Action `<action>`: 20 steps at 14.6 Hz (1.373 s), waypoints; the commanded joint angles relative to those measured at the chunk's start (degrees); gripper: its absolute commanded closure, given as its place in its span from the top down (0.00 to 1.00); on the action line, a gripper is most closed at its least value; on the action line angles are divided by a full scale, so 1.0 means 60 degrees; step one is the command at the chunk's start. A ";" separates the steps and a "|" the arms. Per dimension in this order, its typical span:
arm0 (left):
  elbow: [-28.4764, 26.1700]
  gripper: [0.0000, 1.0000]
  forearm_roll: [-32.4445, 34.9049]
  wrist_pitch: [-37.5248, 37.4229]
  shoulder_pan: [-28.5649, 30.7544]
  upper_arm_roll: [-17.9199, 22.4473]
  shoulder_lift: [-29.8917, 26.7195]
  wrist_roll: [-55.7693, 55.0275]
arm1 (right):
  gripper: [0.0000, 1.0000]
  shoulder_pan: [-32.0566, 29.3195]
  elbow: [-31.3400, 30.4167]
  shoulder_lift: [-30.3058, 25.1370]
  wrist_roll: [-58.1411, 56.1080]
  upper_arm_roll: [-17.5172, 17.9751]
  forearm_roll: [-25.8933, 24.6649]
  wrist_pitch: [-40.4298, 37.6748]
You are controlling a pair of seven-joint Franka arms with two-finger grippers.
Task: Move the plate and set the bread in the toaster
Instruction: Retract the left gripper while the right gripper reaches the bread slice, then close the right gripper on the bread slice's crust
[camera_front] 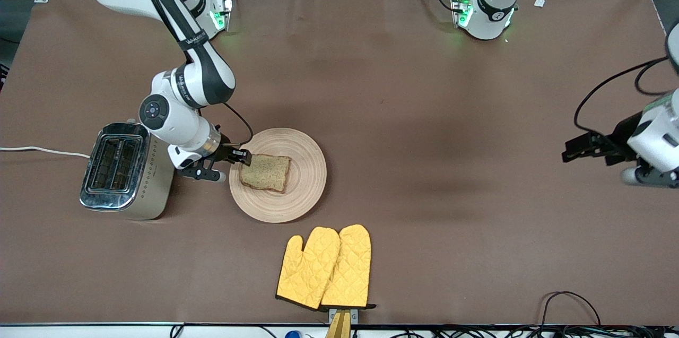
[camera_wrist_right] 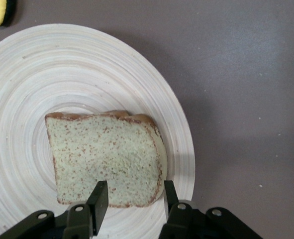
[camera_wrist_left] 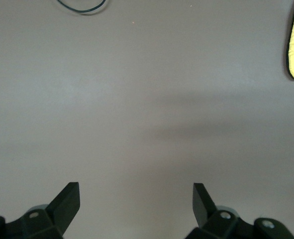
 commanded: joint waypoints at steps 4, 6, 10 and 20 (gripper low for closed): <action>-0.0636 1.00 0.0429 -0.0598 -0.0027 -0.0123 -0.1398 -0.0872 | 0.49 0.0104 0.0153 0.0492 0.0058 -0.0037 0.0151 0.0449; -0.0593 1.00 0.0431 -0.0671 -0.0041 -0.0153 -0.1486 -0.1005 | 0.49 0.0104 0.0153 0.0522 0.0043 -0.0037 0.0151 0.0479; -0.0563 1.00 0.0373 -0.0671 0.0002 -0.0080 -0.1486 -0.0859 | 0.49 0.0104 0.0153 0.0770 0.0029 -0.0037 0.0151 0.0771; -0.0578 1.00 0.0314 -0.1168 -0.1327 0.0854 -0.1955 -0.0756 | 0.38 0.0104 0.0138 0.0961 0.0029 -0.0037 0.0108 0.0918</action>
